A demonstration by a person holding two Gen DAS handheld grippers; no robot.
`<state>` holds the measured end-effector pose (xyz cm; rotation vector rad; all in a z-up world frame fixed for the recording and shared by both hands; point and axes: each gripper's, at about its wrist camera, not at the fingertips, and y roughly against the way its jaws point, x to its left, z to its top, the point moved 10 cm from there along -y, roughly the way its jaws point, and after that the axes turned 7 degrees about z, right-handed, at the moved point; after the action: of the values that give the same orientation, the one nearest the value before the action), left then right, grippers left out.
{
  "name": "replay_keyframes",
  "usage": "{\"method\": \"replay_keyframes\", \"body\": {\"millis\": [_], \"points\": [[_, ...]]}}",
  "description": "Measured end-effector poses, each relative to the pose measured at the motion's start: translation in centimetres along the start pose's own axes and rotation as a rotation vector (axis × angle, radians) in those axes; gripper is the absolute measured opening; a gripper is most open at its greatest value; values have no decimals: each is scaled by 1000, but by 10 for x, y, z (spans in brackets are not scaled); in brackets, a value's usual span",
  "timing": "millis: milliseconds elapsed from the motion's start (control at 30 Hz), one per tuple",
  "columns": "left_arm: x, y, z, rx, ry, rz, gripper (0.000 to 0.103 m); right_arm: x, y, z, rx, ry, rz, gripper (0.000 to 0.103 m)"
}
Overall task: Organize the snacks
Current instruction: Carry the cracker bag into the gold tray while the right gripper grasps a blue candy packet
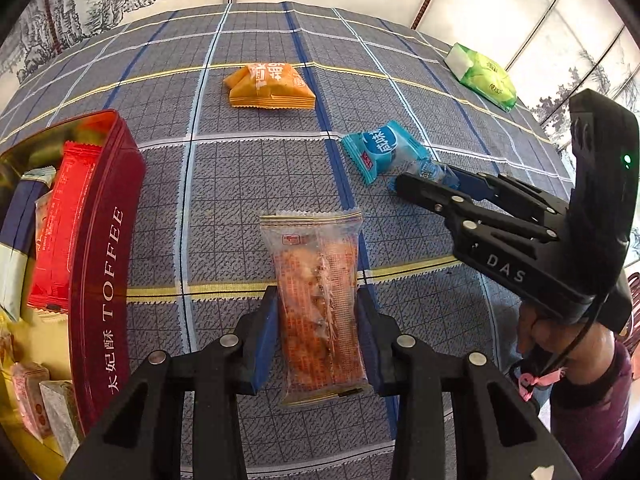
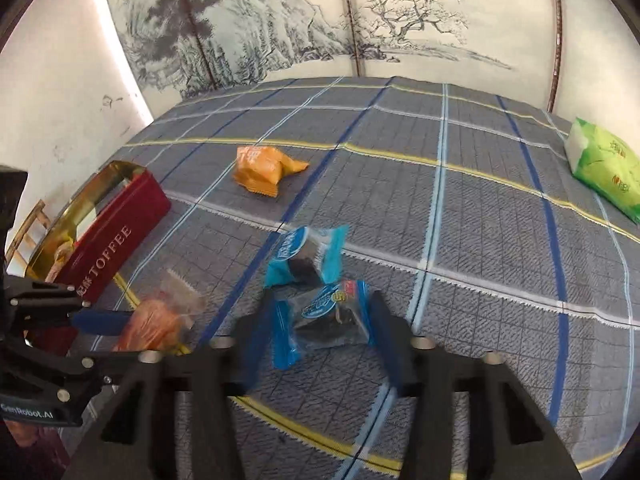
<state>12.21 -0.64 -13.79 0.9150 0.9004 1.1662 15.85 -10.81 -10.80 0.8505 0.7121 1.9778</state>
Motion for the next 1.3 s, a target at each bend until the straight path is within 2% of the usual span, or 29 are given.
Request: {"method": "replay_keyframes", "body": {"millis": [100,200,400,600,933,1100,1200,1300], "points": [[0,1,-1,-14,-11,4,33,-3,11,-11,-12,-3,-24,35],[-1,1,-2,-35,-27,13,33,-15,34,-21,-67,-51,-55,34],[-4,17,-9,-63,-51,-12,33,-53,58,-40,-93,-183,-138,34],[-3,49,-14,-114,-55,-45,33,-67,61,-43,-97,-239,-145,34],[9,78,-44,-117,-45,-63,33,-66,61,-43,-93,-233,-157,34],[27,94,-48,-131,-38,-49,33,-66,60,-43,-90,-229,-164,34],[51,106,-44,-150,-3,-31,33,-66,60,-43,-88,-225,-168,34],[84,115,-38,-174,38,16,33,-66,58,-44,-83,-216,-181,34]]}}
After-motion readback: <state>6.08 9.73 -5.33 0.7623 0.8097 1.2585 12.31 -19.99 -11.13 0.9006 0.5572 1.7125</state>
